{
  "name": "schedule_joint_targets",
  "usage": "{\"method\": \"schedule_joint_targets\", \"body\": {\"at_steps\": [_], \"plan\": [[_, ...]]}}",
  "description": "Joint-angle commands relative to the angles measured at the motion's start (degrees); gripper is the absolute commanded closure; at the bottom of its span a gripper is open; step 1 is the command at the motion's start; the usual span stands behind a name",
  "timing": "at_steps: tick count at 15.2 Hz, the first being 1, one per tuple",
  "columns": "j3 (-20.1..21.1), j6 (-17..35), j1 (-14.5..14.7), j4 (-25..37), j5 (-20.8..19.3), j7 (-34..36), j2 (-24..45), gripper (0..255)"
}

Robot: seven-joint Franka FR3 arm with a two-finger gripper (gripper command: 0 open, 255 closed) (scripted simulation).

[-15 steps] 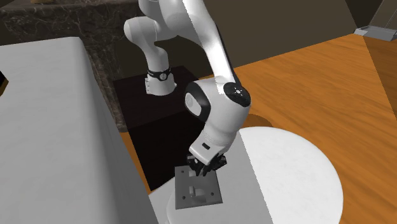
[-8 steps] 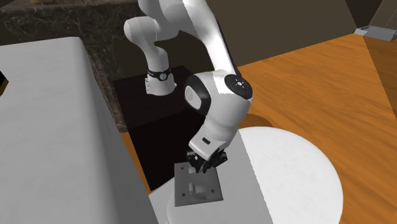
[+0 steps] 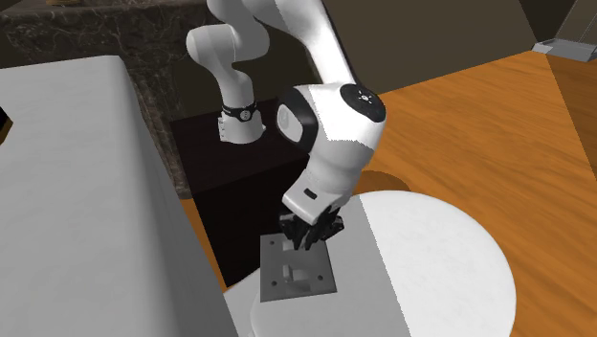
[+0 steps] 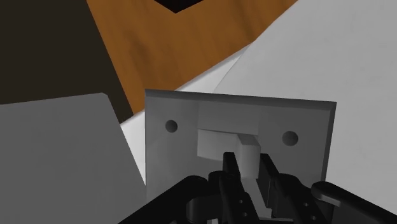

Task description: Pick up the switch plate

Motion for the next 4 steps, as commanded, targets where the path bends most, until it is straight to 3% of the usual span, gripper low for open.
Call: {"method": "schedule_joint_targets", "body": {"at_steps": [1, 4], "plan": [[0.15, -1.17, 0.05, -0.04, 0.23, -0.18, -1.21, 255], [0.21, -1.82, 0.03, 0.00, 0.35, -0.36, -1.83, 255]]}}
